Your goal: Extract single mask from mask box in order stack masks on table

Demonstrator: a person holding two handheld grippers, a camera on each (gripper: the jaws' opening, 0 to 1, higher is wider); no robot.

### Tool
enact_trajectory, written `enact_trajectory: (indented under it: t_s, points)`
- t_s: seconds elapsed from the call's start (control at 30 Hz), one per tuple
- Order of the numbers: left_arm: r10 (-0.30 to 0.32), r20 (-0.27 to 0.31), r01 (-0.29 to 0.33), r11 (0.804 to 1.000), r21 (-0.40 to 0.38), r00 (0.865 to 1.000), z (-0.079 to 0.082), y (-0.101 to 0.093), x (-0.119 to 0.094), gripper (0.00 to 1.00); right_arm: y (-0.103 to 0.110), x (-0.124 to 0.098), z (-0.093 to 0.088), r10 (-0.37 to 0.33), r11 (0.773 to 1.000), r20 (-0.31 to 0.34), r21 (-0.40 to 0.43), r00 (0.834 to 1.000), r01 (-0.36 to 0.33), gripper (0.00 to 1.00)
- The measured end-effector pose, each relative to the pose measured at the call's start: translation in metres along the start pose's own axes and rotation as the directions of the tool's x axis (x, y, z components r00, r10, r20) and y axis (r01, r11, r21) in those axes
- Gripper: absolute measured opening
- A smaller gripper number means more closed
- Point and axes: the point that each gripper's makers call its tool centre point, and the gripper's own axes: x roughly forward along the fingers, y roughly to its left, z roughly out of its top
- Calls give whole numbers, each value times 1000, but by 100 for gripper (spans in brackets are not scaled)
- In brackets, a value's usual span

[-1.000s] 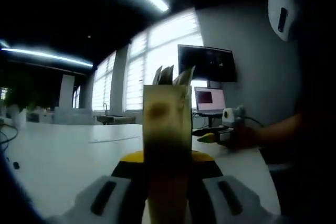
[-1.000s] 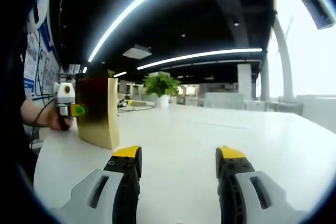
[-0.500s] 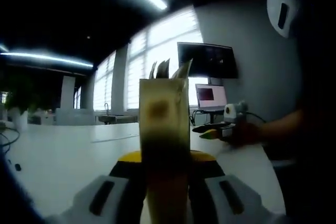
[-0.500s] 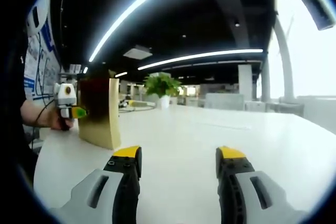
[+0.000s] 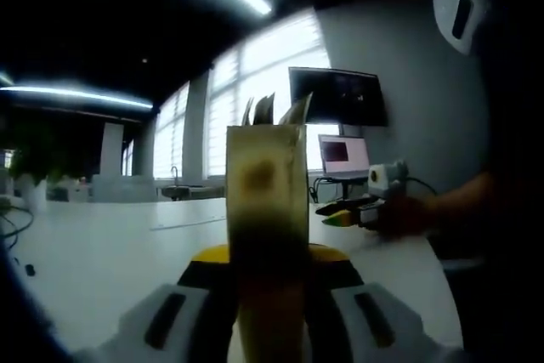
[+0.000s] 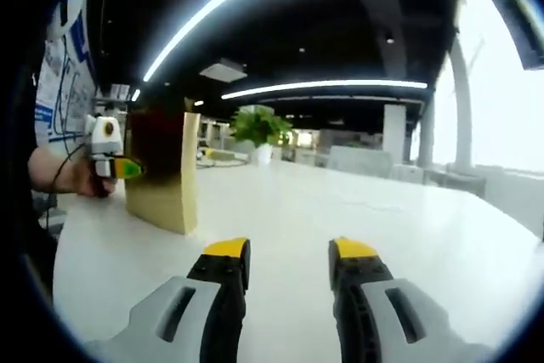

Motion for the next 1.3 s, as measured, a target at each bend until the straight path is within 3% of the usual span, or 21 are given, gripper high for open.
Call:
enact_trajectory:
  t_s: [0.1,0.37,0.57,0.83,1.07,1.2,1.3]
  points:
    - [0,0,0,1000,-1,1000,0,0,0,32,14,-4,6,35,998,8,59,999,-35,37]
    - [-5,1,5,1000,-10,1000,-1,0,-1,32,11,-15,30,21,992,62,123,998,-28,47]
    - [-5,1,5,1000,-6,1000,-1,0,-1,32,20,-20,45,51,990,102,128,993,-64,33]
    - [-9,2,9,1000,-5,1000,-1,0,-1,32,33,-19,78,66,986,117,145,991,-83,30]
    - [-11,2,11,1000,-5,1000,-1,0,0,32,56,-10,98,171,980,105,88,980,-181,30]
    - [-11,1,11,1000,0,1000,-1,0,0,32,63,-7,115,215,960,157,146,964,-238,27]
    - [-11,1,11,1000,2,1000,-1,0,0,32,63,-5,118,231,963,135,112,964,-247,28]
